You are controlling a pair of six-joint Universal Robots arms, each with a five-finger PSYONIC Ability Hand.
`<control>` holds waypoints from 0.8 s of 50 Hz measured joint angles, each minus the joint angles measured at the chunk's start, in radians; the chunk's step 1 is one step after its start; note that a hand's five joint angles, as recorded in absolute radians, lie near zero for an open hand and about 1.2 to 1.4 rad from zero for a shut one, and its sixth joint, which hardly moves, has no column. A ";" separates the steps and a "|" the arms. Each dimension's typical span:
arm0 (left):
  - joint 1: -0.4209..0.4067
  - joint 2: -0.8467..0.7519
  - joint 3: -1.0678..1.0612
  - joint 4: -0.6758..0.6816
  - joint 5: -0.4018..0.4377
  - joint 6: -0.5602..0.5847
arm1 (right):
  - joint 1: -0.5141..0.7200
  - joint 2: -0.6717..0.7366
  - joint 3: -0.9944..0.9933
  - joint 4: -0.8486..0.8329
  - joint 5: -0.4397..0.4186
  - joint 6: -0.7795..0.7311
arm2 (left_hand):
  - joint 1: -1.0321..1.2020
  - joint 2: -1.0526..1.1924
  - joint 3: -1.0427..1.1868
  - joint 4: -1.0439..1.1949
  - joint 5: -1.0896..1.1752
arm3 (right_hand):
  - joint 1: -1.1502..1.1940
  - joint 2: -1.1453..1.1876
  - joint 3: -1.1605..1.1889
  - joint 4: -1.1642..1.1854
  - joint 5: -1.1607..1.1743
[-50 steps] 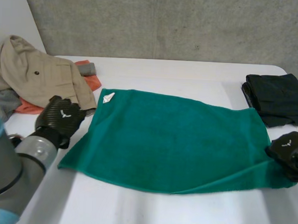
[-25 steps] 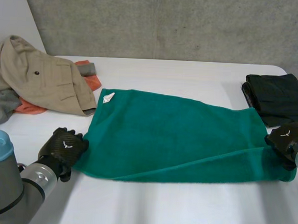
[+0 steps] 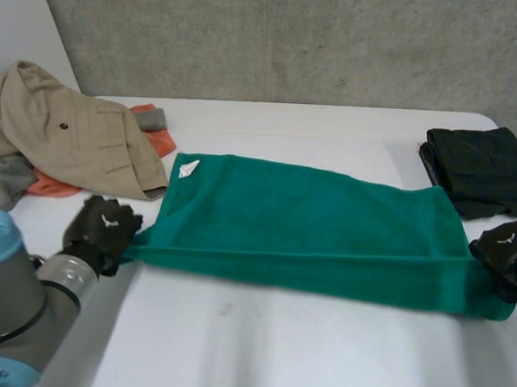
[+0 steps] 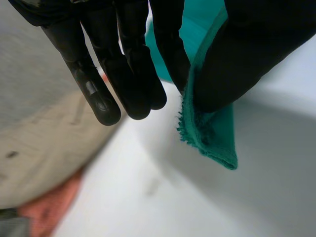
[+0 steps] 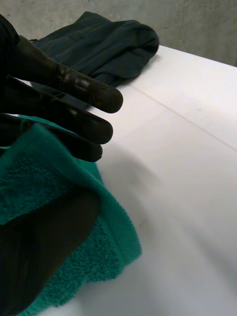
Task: Fold the laundry.
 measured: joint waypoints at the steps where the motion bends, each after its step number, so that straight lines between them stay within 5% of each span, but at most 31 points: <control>1: 0.006 0.063 -0.010 -0.015 0.000 0.001 | -0.012 -0.019 0.007 0.018 0.001 -0.009 | 0.000 0.000 0.000 0.000 0.000 | 0.000 0.000 0.000 0.000 0.000; 6: 0.010 0.203 -0.040 -0.090 0.001 0.005 | -0.035 -0.071 0.027 0.087 0.000 -0.046 | 0.000 0.000 0.000 0.000 0.000 | 0.000 0.000 0.000 0.000 0.000; 13: 0.002 0.466 -0.109 -0.483 0.027 0.059 | -0.155 -0.216 0.098 0.305 -0.011 -0.252 | 0.000 0.001 0.000 0.004 0.000 | 0.000 0.000 0.000 0.000 0.000; 18: -0.002 0.476 -0.115 -0.606 0.048 0.112 | -0.202 -0.251 0.112 0.345 -0.033 -0.308 | 0.000 0.003 0.004 0.004 0.000 | 0.000 0.000 0.000 0.000 0.000; 28: -0.046 0.175 0.112 -0.385 0.050 0.140 | -0.141 -0.071 0.003 0.133 -0.065 -0.210 | 0.000 0.003 0.004 0.004 0.000 | 0.000 0.000 0.000 0.000 0.000; 40: -0.164 -0.358 0.677 -0.113 -0.018 0.139 | 0.039 0.316 -0.356 -0.145 0.136 -0.072 | 0.000 0.003 0.004 0.004 0.000 | 0.000 0.000 0.000 0.000 0.000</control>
